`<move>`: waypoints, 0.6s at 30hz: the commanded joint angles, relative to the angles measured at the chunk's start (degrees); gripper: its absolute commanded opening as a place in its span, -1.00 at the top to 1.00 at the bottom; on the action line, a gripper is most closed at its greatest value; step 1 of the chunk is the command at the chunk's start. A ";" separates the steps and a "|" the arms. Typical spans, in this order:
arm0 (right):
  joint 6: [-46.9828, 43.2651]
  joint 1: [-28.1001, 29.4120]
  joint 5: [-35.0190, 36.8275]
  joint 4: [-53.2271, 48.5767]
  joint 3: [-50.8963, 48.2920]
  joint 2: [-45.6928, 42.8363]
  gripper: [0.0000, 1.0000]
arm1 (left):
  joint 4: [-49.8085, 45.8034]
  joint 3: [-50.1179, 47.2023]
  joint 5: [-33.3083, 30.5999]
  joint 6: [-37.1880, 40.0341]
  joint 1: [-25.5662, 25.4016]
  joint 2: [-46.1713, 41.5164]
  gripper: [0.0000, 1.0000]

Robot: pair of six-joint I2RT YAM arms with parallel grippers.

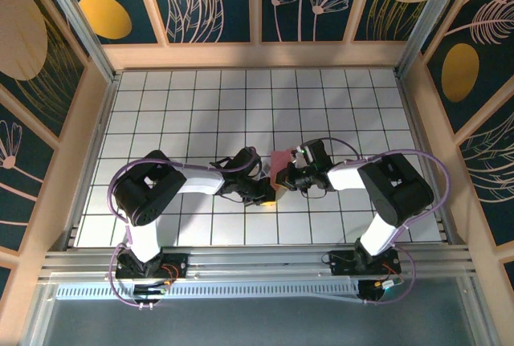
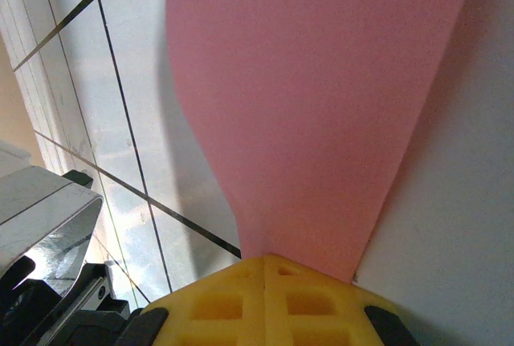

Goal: Fold a paper plane with a square sheet of paper (fold left side to right side)
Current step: Fold the wing for the fifth time at the center of the table.

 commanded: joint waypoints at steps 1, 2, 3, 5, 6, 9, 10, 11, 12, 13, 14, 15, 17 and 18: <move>-1.39 0.55 5.54 -8.74 -1.48 2.62 1.00 | 0.07 -0.48 0.13 -0.52 -0.43 1.37 1.00; -1.37 0.57 5.48 -8.75 -1.46 2.65 1.00 | 0.15 -0.36 0.22 -0.52 -0.52 1.45 1.00; -1.33 0.56 5.46 -8.66 -1.41 2.61 1.00 | 0.24 -0.31 0.26 -0.64 -0.60 1.44 1.00; -1.40 0.59 5.45 -8.71 -1.49 2.65 1.00 | 0.62 -0.21 0.39 -0.83 -0.76 1.59 1.00; -1.36 0.59 5.45 -8.64 -1.57 2.75 1.00 | 0.98 -0.11 0.49 -0.99 -0.74 1.66 1.00; -1.27 0.59 5.37 -8.42 -1.66 2.76 1.00 | 1.04 0.40 0.59 -1.08 -1.04 1.83 1.00; -1.25 0.59 5.30 -8.46 -1.61 2.88 1.00 | 0.98 0.58 0.65 -1.04 -1.05 1.86 1.00; -1.19 0.59 5.28 -8.37 -1.62 2.89 1.00 | 1.00 0.64 0.60 -1.04 -1.09 1.89 1.00; -1.16 0.59 5.28 -8.33 -1.74 2.91 1.00 | 0.95 0.82 0.64 -1.06 -1.22 2.04 1.00; -1.15 0.59 5.32 -8.33 -1.74 2.95 1.00 | 0.96 0.84 0.49 -1.13 -1.23 2.11 1.00; -1.07 0.59 5.28 -8.36 -1.74 2.99 1.00 | 0.91 0.78 0.52 -1.13 -1.32 2.14 1.00; -1.09 0.59 5.28 -8.34 -1.66 2.98 1.00 | 0.79 0.78 0.46 -1.13 -1.40 2.28 1.00; -1.12 0.59 5.34 -8.46 -1.66 2.91 1.00 | 0.39 0.67 0.12 -0.89 -1.41 2.32 1.00; -1.10 0.59 5.37 -8.49 -1.66 3.00 1.00 | -0.03 0.67 -0.02 -0.85 -1.45 2.42 1.00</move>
